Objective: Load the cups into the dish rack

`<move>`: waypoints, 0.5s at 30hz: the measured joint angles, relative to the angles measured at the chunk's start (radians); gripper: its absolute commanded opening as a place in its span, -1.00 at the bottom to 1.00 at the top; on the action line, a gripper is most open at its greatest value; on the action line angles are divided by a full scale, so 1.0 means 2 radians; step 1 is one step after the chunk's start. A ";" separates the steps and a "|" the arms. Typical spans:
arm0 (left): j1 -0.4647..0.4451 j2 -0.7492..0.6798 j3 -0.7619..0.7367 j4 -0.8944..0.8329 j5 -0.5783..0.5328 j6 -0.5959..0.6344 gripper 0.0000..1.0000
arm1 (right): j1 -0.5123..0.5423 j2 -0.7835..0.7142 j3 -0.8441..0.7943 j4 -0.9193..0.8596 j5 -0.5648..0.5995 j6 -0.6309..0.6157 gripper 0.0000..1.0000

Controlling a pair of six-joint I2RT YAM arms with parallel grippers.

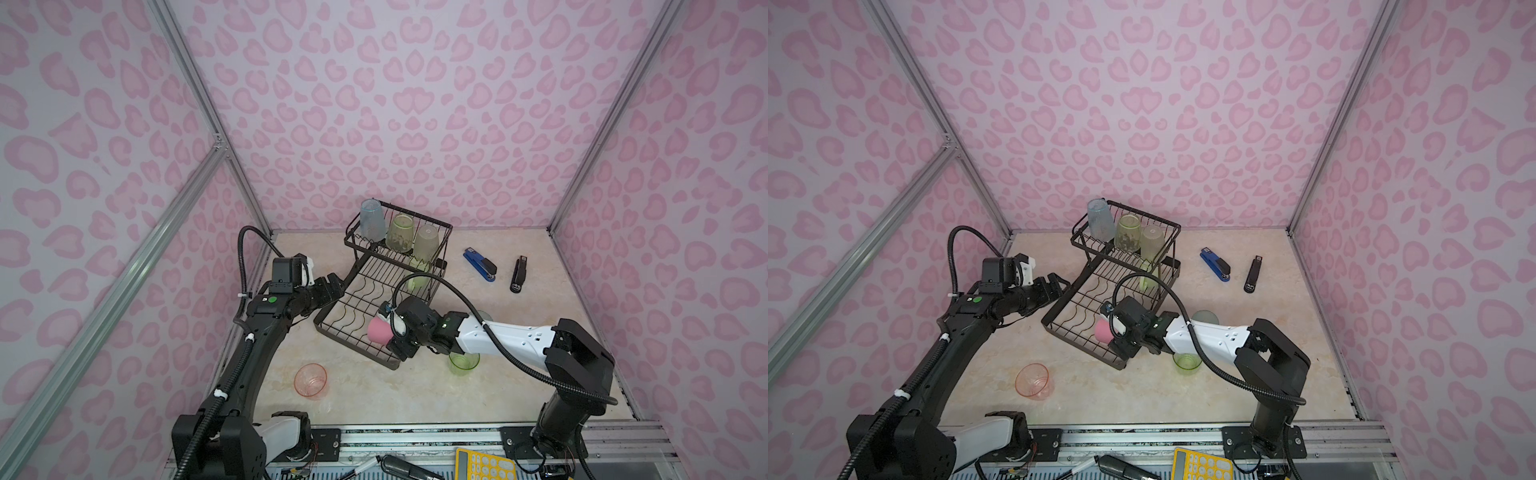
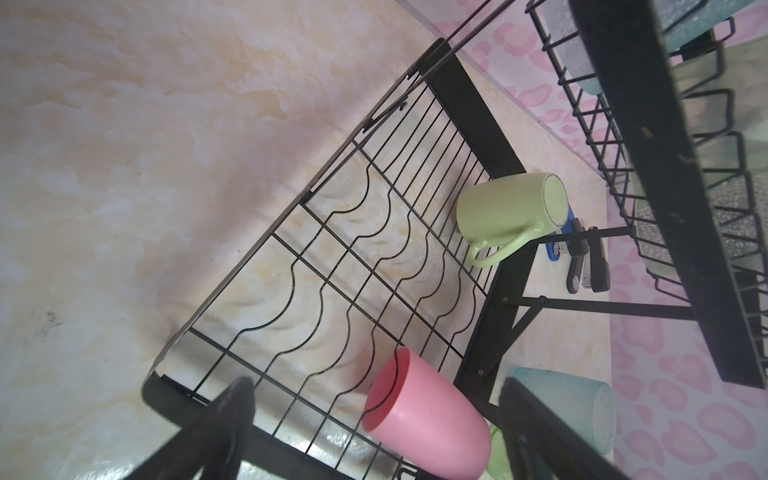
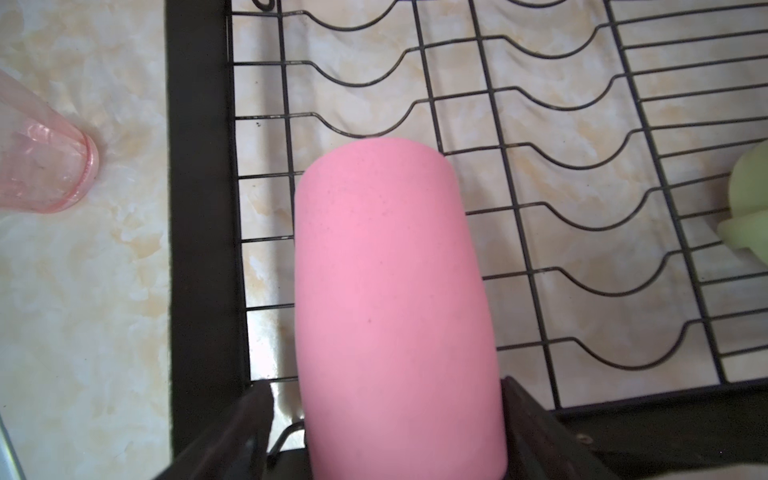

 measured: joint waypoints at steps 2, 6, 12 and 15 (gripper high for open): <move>0.000 0.000 0.000 0.000 0.000 0.000 0.88 | -0.001 0.000 0.000 0.000 -0.002 -0.002 0.38; 0.000 0.000 0.000 0.000 0.000 0.000 0.87 | -0.002 -0.001 0.004 -0.003 -0.003 -0.003 0.04; 0.000 0.001 0.000 0.000 0.000 0.000 0.87 | -0.002 -0.009 0.019 -0.025 0.001 -0.003 -0.09; 0.000 0.001 0.000 0.000 0.000 0.000 0.88 | -0.002 -0.016 0.030 -0.047 0.005 -0.003 -0.12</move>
